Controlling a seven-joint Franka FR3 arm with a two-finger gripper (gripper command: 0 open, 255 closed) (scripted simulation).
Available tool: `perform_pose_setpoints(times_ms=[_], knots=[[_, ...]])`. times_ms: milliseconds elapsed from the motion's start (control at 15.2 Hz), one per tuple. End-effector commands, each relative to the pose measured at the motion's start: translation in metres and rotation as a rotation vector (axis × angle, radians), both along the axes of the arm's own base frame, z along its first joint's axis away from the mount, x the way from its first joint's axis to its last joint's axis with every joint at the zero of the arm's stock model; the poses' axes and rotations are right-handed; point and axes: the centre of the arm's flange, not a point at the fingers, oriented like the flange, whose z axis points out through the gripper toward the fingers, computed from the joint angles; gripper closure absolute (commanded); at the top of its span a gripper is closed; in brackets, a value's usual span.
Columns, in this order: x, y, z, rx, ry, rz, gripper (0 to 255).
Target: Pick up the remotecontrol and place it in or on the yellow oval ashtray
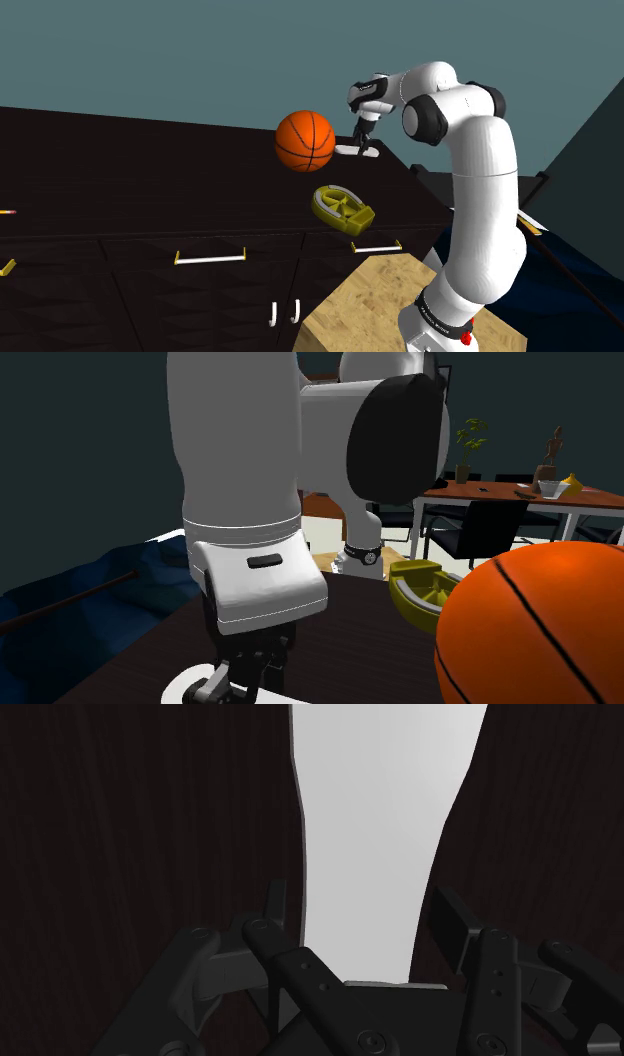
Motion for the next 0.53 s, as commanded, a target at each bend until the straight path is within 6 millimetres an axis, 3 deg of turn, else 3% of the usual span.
perform_pose_setpoints(times_ms=[0,462], knots=[[0.000,-0.001,0.010,0.000,0.000,0.000,255],[0.000,-0.001,0.047,0.000,0.000,0.000,255]])
